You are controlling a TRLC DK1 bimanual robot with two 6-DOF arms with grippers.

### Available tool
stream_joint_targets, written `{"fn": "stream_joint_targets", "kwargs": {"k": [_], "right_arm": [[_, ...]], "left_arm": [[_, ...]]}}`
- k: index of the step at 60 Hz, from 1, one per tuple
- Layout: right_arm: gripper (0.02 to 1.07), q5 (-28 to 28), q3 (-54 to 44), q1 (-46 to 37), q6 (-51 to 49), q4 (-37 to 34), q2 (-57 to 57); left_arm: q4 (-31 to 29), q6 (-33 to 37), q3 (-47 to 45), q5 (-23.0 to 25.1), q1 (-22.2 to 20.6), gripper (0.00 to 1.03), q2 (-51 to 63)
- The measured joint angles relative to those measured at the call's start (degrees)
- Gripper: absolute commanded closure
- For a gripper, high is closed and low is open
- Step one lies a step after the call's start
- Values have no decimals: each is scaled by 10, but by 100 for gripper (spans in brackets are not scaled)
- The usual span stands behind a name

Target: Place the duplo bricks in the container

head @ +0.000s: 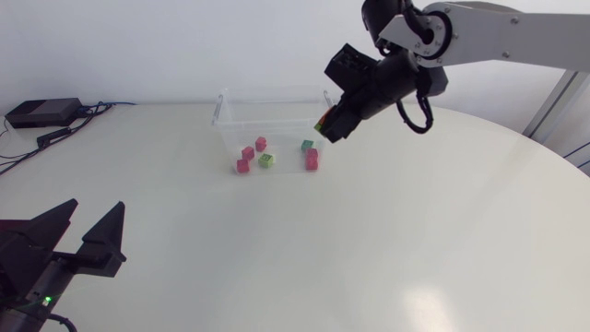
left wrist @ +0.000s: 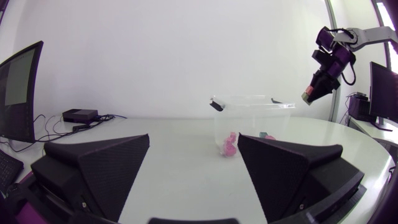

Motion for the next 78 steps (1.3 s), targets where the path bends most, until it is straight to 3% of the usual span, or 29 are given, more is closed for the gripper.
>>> {"fn": "stream_joint_targets", "kwargs": {"k": [31, 33, 36, 37, 39, 46, 53, 78], "right_arm": [[78, -1, 139, 0, 91, 120, 119], [71, 3, 150, 0, 96, 123, 128], [37, 21, 170, 0, 102, 123, 144], [15, 32, 184, 0, 106, 122, 155], [5, 45, 201, 0, 110, 122, 169], [6, 75, 216, 2, 115, 125, 195], [6, 93, 172, 7, 119, 174, 177], [6, 200, -119, -39, 118, 281, -141]], "left_arm": [[0, 0, 0, 0, 0, 4, 0], [0, 0, 0, 0, 0, 4, 0], [0, 0, 0, 0, 0, 4, 0], [0, 0, 0, 0, 0, 4, 0], [0, 0, 0, 0, 0, 4, 0], [0, 0, 0, 0, 0, 4, 0], [0, 0, 0, 0, 0, 4, 0], [0, 0, 0, 0, 0, 4, 0]]}}
